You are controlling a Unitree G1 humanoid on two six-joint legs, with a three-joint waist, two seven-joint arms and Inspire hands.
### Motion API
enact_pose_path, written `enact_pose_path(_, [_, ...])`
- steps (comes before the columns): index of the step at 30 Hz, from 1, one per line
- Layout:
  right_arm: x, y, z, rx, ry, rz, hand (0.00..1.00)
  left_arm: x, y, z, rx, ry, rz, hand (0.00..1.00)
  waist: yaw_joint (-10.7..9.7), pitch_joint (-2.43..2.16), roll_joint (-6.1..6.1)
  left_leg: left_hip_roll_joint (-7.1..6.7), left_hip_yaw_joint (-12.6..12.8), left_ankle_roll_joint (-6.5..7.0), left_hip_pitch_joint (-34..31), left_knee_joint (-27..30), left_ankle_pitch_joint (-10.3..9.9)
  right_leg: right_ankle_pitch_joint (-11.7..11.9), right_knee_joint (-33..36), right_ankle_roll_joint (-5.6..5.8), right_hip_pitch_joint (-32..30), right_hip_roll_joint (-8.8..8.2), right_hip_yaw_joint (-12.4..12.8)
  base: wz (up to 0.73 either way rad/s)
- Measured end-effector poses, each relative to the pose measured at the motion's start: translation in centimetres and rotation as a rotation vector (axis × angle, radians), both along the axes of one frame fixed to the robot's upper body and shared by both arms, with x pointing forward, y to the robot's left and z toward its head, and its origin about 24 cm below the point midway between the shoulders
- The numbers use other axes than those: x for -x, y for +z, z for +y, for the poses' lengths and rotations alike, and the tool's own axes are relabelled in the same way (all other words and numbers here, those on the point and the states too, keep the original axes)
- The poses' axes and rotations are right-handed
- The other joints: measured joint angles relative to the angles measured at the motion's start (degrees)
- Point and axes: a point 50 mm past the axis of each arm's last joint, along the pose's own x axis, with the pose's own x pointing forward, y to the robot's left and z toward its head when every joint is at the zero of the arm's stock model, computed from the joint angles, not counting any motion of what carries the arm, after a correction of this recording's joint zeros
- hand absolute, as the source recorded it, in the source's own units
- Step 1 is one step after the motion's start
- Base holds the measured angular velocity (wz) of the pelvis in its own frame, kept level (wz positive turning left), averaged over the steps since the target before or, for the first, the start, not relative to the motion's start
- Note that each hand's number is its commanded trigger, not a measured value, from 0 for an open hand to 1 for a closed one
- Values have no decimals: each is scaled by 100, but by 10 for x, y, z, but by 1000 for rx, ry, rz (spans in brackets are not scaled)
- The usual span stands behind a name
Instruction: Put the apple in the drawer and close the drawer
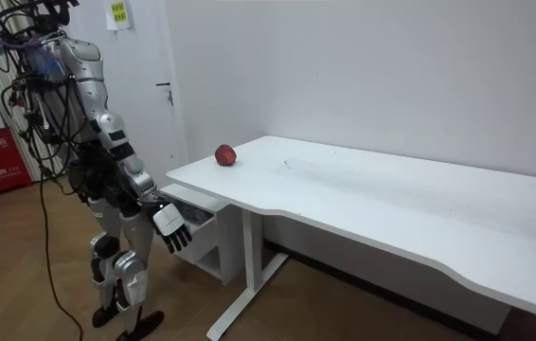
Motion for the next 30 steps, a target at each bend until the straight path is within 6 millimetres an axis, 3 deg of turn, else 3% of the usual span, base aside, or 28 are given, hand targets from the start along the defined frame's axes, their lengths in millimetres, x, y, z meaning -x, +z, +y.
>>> enact_pose_path(7, [-1, 0, 0, 0, -11, -14, 0, 0, 0, 0, 0, 0, 1, 0, 22, 0, -3, 2, 29, 0, 4, -7, 0, 0, -3, 0, -2, 2, 26, -1])
enact_pose_path(10, [-1, 0, -1, -20, -133, -45, 0, 0, 0, 0, 3, 13, -4, 0, 11, 0, -15, 5, 59, 0, 3, 3, 0, 0, 5, 1, -3, 0, 31, -1])
enact_pose_path(13, [4, 0, -2, -50, -363, -96, 0, -2, 1, 2, 2, 27, -18, 0, -17, -10, -58, 16, 76, 0, 16, 1, 0, 1, 18, 1, -4, 12, 83, -3])
enact_pose_path(16, [9, 3, -11, -63, -692, -189, 0, -1, 3, 9, -12, 74, -45, 0, -140, 4, -37, 66, 111, 8, 34, -7, -18, 1, 38, 1, -9, 16, 58, -2])
enact_pose_path(18, [13, 5, -20, -74, -999, -284, 0, 3, 5, 17, -31, 114, -55, 0, -260, 10, -24, 86, 224, 5, 76, -28, -21, 1, 86, 0, -30, 69, 159, -19])
enact_pose_path(21, [15, 10, -31, -87, -1323, -417, 0, 9, 7, 22, -61, 161, -67, 0, -346, 1, -1, 86, 359, 5, 71, -76, -21, 1, 122, 0, -108, 94, 309, -28])
enact_pose_path(23, [19, 13, -39, -79, -1482, -484, 0, 12, 8, 24, -77, 173, -68, 0, -471, -12, 8, 88, 380, 6, 72, -97, -20, 0, 138, 0, -134, 92, 335, -13])
enact_pose_path(26, [26, 18, -49, -52, -1685, -575, 0, 14, 9, 29, -92, 187, -69, 0, -531, -70, -15, 88, 472, 7, 81, -137, -19, -1, 209, 1, -209, 102, 429, -15])
enact_pose_path(30, [28, 21, -56, -43, -1891, -639, 0, 14, 10, 32, -100, 198, -74, 0, -622, -78, -71, 96, 561, 8, 59, -125, -18, -2, 283, 4, -245, 106, 477, -8])
